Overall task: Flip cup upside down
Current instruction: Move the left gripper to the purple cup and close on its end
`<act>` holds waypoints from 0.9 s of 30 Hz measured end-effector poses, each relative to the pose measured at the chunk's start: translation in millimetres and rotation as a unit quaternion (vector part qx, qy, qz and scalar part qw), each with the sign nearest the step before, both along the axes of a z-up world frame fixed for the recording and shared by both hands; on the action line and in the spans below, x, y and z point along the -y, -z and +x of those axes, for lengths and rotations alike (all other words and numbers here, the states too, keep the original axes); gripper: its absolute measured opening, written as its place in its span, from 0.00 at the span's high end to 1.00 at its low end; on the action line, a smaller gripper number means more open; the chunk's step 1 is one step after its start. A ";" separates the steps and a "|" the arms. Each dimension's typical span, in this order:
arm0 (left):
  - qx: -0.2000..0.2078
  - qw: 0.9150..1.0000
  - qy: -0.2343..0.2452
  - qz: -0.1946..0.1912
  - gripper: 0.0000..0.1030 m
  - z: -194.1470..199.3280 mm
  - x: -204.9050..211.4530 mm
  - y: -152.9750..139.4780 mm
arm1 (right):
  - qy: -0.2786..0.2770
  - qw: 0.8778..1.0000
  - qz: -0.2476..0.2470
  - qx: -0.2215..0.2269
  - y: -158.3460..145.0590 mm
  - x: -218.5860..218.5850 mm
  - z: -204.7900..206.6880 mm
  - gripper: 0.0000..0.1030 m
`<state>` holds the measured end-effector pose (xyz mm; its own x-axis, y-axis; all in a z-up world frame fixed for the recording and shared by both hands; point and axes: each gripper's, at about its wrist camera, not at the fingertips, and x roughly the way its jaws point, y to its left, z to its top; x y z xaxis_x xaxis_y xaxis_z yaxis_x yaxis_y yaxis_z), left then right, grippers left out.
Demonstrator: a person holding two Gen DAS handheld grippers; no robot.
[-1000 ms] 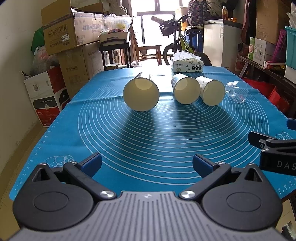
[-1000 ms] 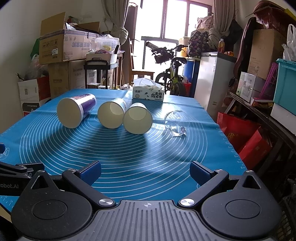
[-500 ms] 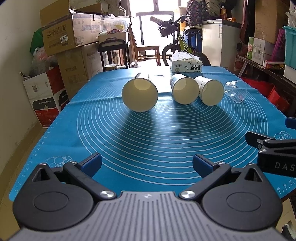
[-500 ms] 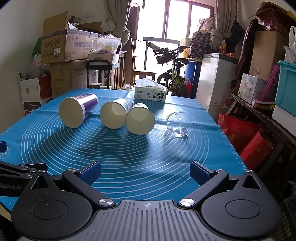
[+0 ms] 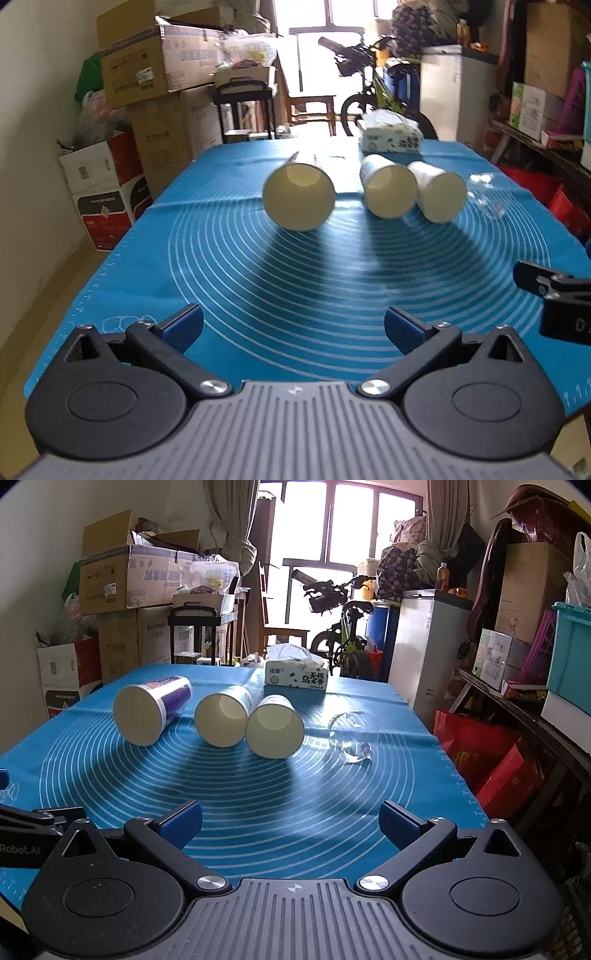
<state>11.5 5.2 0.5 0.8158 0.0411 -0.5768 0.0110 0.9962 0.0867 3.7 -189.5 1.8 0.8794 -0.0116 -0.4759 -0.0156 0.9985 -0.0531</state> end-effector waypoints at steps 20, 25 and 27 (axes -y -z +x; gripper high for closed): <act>-0.008 0.999 -0.014 0.030 0.00 157.1 10.5 -29.9 | -0.013 1.000 -0.007 0.025 -26.3 19.9 64.4 0.00; -0.043 0.998 -0.024 0.041 0.01 195.9 9.2 -15.4 | -0.010 1.000 -0.003 0.013 -16.2 24.6 76.6 0.00; -0.058 0.997 -0.021 0.046 0.01 203.9 10.6 -8.9 | -0.011 1.000 -0.003 0.009 -11.9 25.5 78.6 0.00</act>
